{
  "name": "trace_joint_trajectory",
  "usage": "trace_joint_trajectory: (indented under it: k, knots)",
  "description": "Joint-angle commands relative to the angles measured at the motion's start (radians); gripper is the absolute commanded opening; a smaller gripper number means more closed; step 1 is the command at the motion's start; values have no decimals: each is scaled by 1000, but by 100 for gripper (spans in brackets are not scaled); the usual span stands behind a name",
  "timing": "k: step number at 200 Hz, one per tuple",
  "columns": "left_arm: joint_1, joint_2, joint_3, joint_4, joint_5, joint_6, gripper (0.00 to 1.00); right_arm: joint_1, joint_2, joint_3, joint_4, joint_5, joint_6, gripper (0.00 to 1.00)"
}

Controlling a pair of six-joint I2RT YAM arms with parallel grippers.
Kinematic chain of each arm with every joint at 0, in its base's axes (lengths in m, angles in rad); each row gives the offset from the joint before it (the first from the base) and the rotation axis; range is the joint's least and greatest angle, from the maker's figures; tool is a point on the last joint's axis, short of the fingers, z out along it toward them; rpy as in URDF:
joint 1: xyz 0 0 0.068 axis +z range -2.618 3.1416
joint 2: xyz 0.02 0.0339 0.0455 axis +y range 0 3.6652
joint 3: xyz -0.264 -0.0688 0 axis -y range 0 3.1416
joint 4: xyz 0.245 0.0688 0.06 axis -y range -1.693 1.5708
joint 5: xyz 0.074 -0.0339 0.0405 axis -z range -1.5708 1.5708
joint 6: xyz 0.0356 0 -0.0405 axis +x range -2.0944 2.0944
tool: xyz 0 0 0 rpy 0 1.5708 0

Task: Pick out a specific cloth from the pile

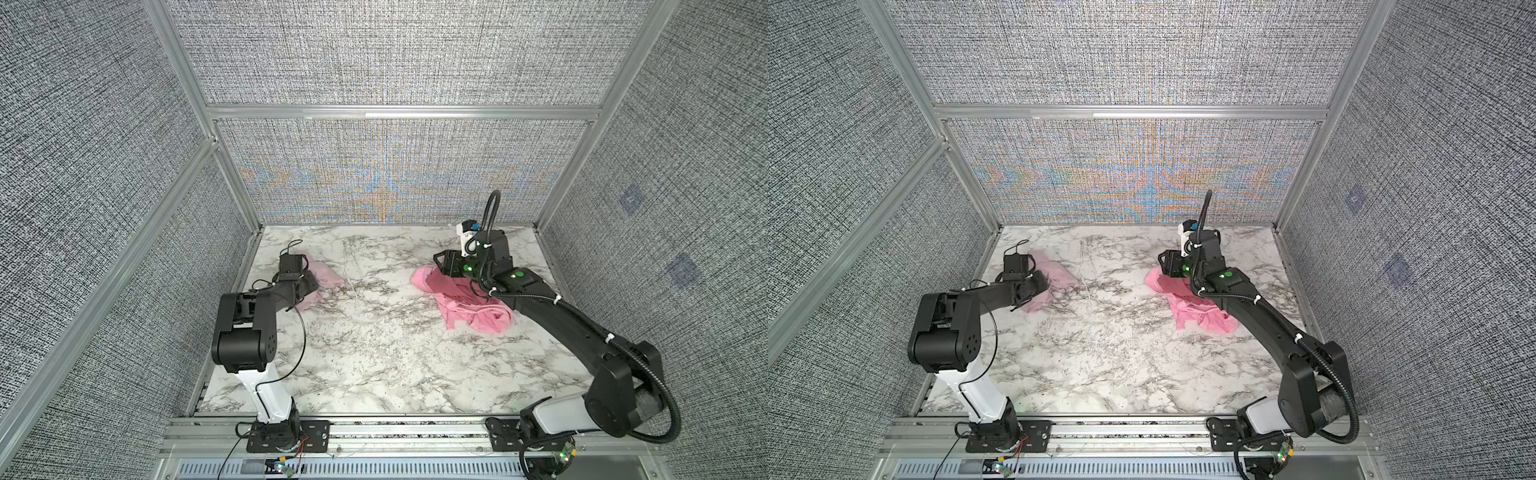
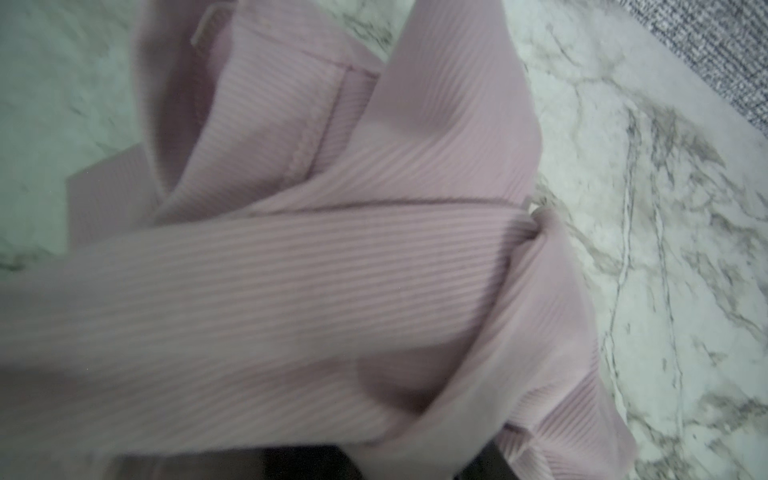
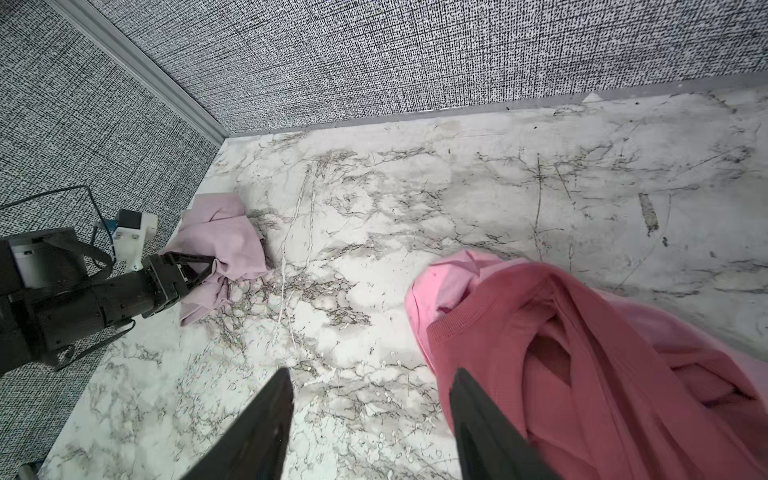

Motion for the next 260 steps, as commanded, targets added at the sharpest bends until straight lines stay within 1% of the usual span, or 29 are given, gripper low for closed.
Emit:
trace_joint_trajectory:
  k: [1,27,56,79,100,140,168,191,208,211,226,236,251,260]
  knots:
    - [32,36,57,-11,39,40,40,0,20,25,-6,19,3,62]
    - [55,56,119,-47,57,65,40,1,40,43,0,19,14,62]
    - [55,5,96,-45,101,105,39,4,38,39,3,24,25,62]
    - [41,-90,41,-48,114,118,39,6,2,36,-14,50,11,62]
    - [2,-220,-7,-69,94,150,39,5,-55,19,-32,101,-18,62]
    - [-112,-488,-76,-121,-22,194,40,-23,-171,-39,-62,194,-79,62]
    - [-124,-653,-175,-81,-27,220,41,-70,-256,-108,-66,262,-99,63]
    - [-125,-774,-270,-46,-72,232,43,-117,-309,-182,-53,335,-121,63]
    - [-124,-827,-328,-21,-111,236,44,-153,-342,-237,-29,398,-125,64]
    - [-125,-832,-337,-19,-123,236,44,-158,-348,-273,-23,408,-126,64]
    - [-125,-846,-360,-46,-210,207,45,-180,-370,-348,23,470,-138,65]
    - [-125,-850,-382,-36,-257,198,46,-189,-382,-407,77,523,-151,66]
    - [-126,-852,-421,11,-289,216,47,-206,-384,-493,181,576,-180,67]
    - [-126,-854,-441,40,-317,213,50,-215,-378,-539,249,609,-193,68]
